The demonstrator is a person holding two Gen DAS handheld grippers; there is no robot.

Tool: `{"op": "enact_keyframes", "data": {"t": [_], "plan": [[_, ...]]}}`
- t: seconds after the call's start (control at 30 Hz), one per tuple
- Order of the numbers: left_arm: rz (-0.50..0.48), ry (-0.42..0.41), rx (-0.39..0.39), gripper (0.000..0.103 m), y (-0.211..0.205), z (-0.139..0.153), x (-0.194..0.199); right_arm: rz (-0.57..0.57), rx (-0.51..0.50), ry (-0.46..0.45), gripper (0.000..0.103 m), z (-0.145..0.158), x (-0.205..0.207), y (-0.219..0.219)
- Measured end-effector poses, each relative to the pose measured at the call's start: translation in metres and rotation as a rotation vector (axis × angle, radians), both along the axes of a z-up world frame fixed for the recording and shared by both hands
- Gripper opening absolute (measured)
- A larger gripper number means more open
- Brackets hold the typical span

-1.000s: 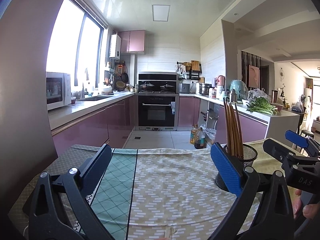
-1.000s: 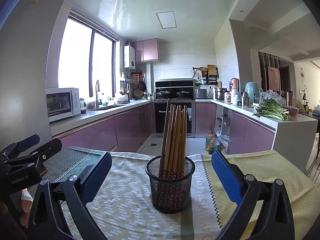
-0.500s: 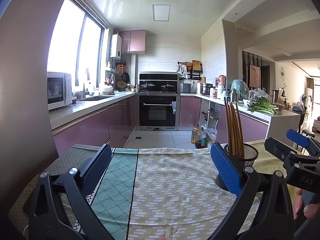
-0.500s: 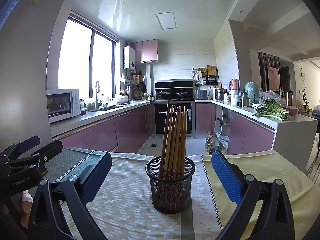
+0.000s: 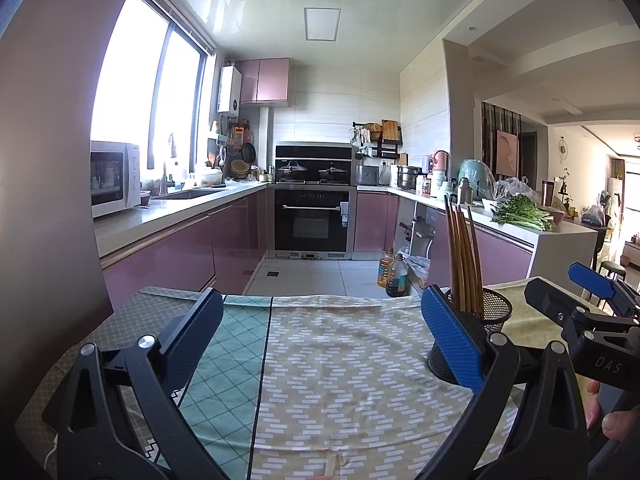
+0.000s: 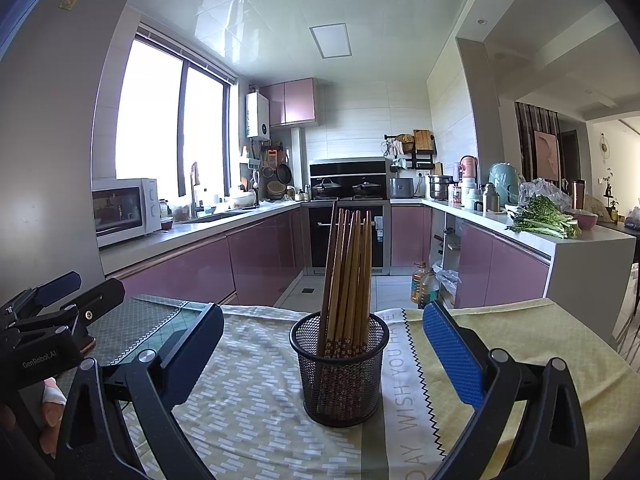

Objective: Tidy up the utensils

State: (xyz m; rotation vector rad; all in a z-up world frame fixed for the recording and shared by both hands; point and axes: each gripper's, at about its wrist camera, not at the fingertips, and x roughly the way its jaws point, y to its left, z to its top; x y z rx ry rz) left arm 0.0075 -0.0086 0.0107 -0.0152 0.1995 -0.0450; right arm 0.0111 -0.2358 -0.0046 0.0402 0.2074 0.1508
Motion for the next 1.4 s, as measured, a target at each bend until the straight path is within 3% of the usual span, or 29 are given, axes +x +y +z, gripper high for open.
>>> {"op": "enact_keyframes", "data": {"t": [1.4], "plan": [[0.005,-0.001,0.009,0.097,-0.0023,-0.0012,0.0014,0.0,0.011,0.002,0.097,-0.0033,0.0013,0.0027]]}}
